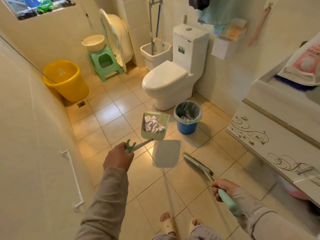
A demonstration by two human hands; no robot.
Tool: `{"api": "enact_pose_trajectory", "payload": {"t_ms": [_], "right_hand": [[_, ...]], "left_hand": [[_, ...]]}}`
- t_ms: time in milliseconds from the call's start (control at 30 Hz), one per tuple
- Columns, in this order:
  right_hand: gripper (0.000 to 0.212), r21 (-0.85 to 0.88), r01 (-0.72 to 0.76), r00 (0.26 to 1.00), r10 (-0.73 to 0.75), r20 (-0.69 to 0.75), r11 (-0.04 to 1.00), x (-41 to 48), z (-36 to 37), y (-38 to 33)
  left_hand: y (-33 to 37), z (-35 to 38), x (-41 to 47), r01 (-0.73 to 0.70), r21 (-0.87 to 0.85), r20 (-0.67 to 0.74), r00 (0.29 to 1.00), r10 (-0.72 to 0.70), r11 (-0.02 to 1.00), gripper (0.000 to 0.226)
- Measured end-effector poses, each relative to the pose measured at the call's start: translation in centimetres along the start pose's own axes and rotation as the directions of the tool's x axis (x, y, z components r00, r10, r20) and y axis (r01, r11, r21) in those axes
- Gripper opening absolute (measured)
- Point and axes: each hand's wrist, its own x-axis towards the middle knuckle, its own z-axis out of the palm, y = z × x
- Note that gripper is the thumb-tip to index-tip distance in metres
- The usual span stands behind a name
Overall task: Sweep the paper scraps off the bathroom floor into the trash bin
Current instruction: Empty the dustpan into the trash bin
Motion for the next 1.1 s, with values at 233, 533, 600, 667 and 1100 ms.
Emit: {"api": "enact_pose_trajectory", "payload": {"t_ms": [233,533,600,667,1100], "right_hand": [[0.034,0.148,-0.067,0.997,0.060,0.051,0.987,0.1,0.9,1.2],[0.041,-0.015,-0.110,0.993,0.109,-0.037,0.994,0.4,1.2,2.8],[0.043,-0.009,-0.109,0.993,0.109,-0.038,0.994,0.4,0.9,2.6],[0.046,-0.005,-0.116,0.993,0.116,-0.038,0.993,0.5,0.8,2.3],[0.043,-0.018,-0.114,0.992,0.113,-0.062,0.993,0.0,1.5,0.6]], "left_hand": [[4.9,1.1,1.8,-0.411,0.440,0.058,0.900,0.431,0.799,0.027],[8.7,3.2,5.8,-0.609,0.790,0.417,0.619,0.665,0.071,0.030],[8.7,3.8,6.3,-0.605,0.797,0.454,0.595,0.663,-0.003,0.035],[8.5,4.5,6.4,-0.611,0.790,0.485,0.572,0.662,-0.052,0.037],[6.1,8.6,5.3,-0.732,0.679,0.612,0.522,0.594,-0.056,0.044]]}}
